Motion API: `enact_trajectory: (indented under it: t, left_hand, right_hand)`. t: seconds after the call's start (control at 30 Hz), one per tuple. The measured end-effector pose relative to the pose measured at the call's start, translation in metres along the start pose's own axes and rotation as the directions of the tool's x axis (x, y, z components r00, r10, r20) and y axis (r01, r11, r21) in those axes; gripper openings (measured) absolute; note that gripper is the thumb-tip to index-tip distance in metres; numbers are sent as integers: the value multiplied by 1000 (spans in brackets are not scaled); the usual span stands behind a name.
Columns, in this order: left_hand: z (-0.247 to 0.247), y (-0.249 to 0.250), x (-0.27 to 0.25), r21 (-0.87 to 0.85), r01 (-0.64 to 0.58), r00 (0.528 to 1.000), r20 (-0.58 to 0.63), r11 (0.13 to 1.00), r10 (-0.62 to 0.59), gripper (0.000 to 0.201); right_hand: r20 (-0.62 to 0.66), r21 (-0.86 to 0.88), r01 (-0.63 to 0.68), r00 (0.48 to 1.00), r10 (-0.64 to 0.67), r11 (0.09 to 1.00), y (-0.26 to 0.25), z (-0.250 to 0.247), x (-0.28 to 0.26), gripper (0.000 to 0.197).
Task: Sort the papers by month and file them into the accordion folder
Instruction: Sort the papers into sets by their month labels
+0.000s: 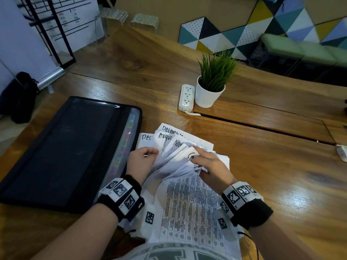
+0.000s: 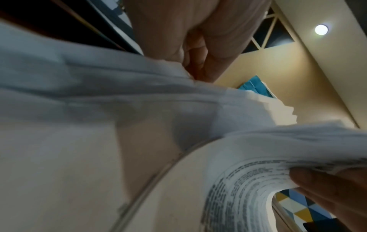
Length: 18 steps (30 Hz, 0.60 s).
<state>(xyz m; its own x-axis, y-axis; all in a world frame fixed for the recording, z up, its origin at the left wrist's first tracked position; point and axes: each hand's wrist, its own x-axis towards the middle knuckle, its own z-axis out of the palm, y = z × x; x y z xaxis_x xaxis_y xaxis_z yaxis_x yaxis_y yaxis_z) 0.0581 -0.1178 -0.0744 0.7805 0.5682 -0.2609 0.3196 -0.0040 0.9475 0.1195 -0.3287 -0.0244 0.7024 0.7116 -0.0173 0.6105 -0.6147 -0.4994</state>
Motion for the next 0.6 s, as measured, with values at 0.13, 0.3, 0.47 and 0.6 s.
enact_trajectory:
  t: [0.13, 0.3, 0.47, 0.6]
  left_hand:
    - [-2, 4, -8, 16, -38, 991, 129, 999, 35, 24]
    - [0, 7, -22, 54, -101, 984, 152, 993, 92, 21]
    - [5, 6, -24, 54, -164, 977, 146, 985, 154, 28]
    - [3, 2, -21, 62, -121, 981, 161, 991, 110, 8]
  right_hand:
    - [-38, 1, 63, 997, -63, 998, 3, 4, -1, 41]
    - [-13, -13, 34, 999, -34, 999, 8, 7, -3, 40]
    - [-11, -34, 25, 1000, -25, 999, 10, 8, -6, 40]
    - [-24, -26, -3, 1000, 2, 1000, 7, 6, -6, 42]
